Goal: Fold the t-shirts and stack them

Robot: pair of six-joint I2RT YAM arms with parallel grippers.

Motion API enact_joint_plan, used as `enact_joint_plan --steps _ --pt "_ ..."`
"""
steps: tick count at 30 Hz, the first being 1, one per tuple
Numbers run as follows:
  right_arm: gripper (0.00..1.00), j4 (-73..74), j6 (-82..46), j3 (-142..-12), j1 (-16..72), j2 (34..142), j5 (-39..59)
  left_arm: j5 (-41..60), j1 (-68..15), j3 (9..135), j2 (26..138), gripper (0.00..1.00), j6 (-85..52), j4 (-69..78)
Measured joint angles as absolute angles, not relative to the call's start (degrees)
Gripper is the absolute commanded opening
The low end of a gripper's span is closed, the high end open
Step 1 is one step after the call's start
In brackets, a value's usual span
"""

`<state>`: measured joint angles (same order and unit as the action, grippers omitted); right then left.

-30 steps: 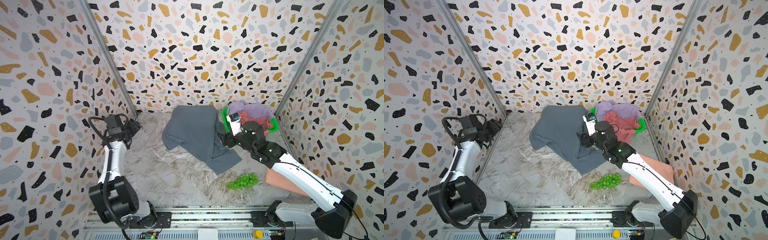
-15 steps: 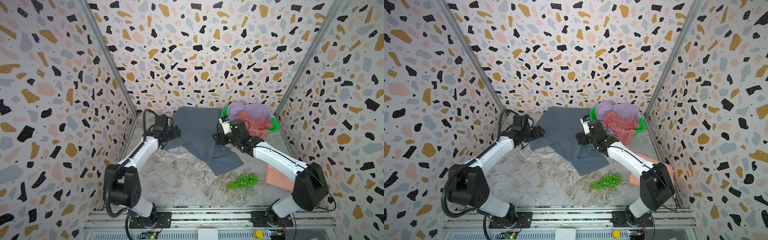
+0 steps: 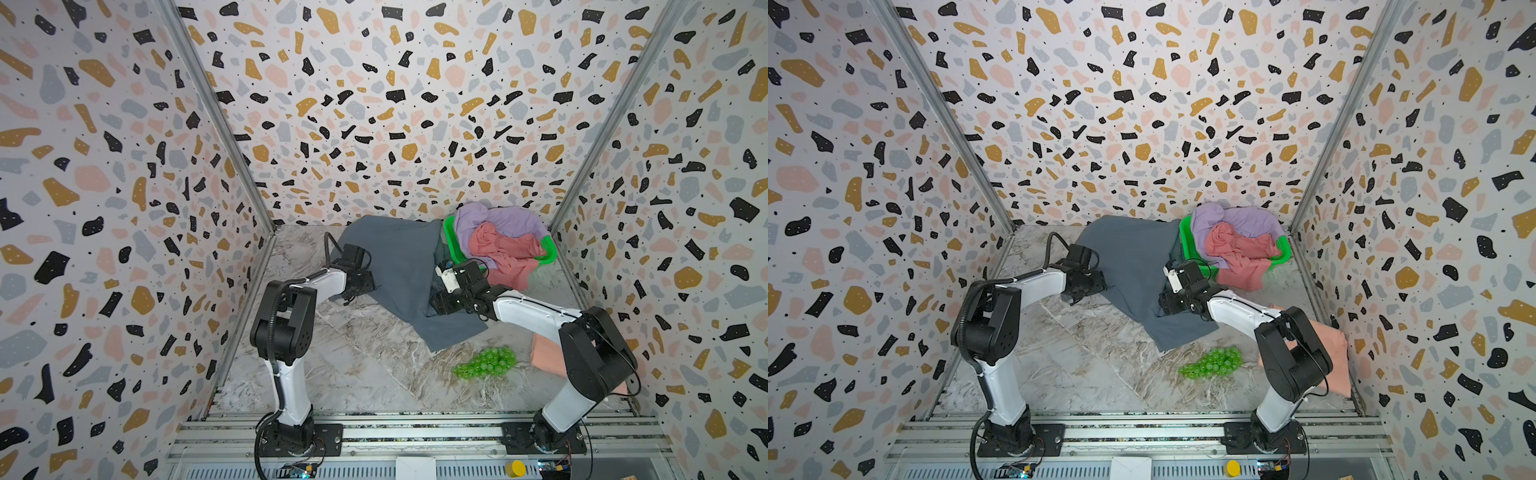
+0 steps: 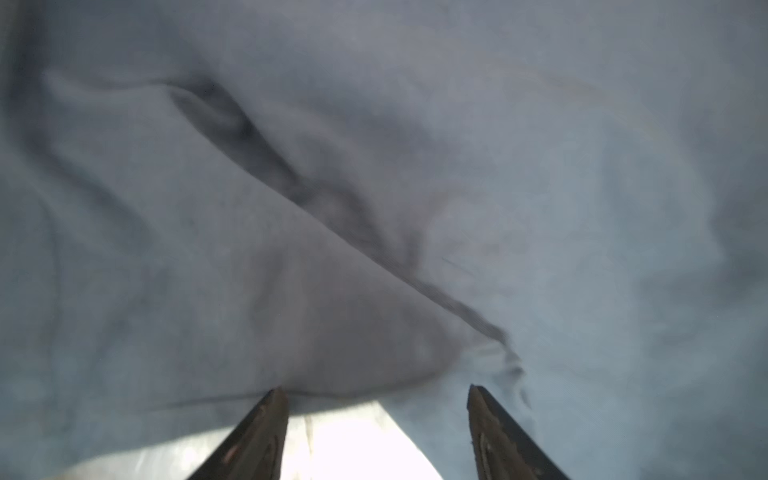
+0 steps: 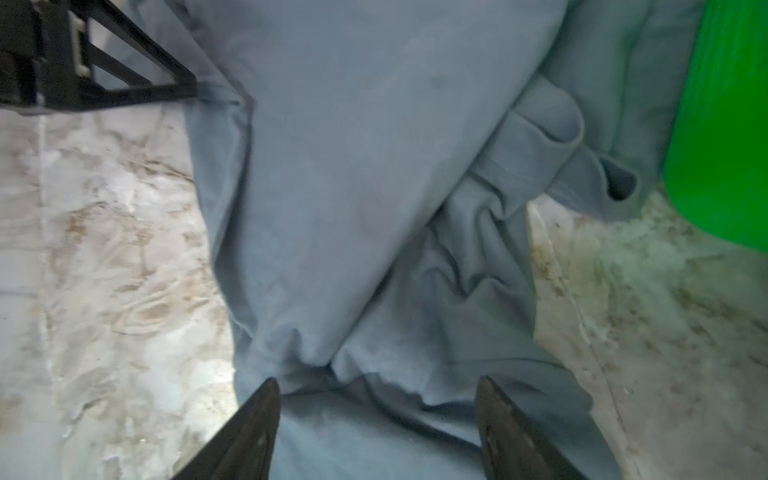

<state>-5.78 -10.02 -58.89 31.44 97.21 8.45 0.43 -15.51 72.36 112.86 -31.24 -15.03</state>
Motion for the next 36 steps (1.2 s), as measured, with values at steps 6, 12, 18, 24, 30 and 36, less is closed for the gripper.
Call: enact_joint_plan --steps 6,12,18,24,30,36 --pt "0.65 -5.7 -8.6 -58.9 31.3 102.6 11.6 -1.8 -14.1 76.4 116.5 0.68 -32.6 -12.9" --pt "0.63 -5.2 -7.9 -62.4 37.3 107.3 17.7 -0.4 -8.1 88.3 124.7 0.66 -31.1 -13.2" --pt "0.64 -11.9 -5.9 -84.5 46.9 118.5 27.1 2.7 -2.0 100.0 129.8 0.67 -28.9 -16.3" --pt "0.71 -10.1 -6.2 -93.3 45.2 113.2 30.5 4.3 0.8 97.6 118.3 0.68 -28.1 -19.8" --pt "0.71 -9.8 -6.3 -96.5 33.7 111.5 24.2 6.7 -7.0 81.1 99.5 0.7 -27.8 -20.1" --pt "0.7 -9.8 -7.1 -101.3 27.7 120.5 20.3 10.3 -21.5 67.4 94.3 0.72 -30.7 -17.8"
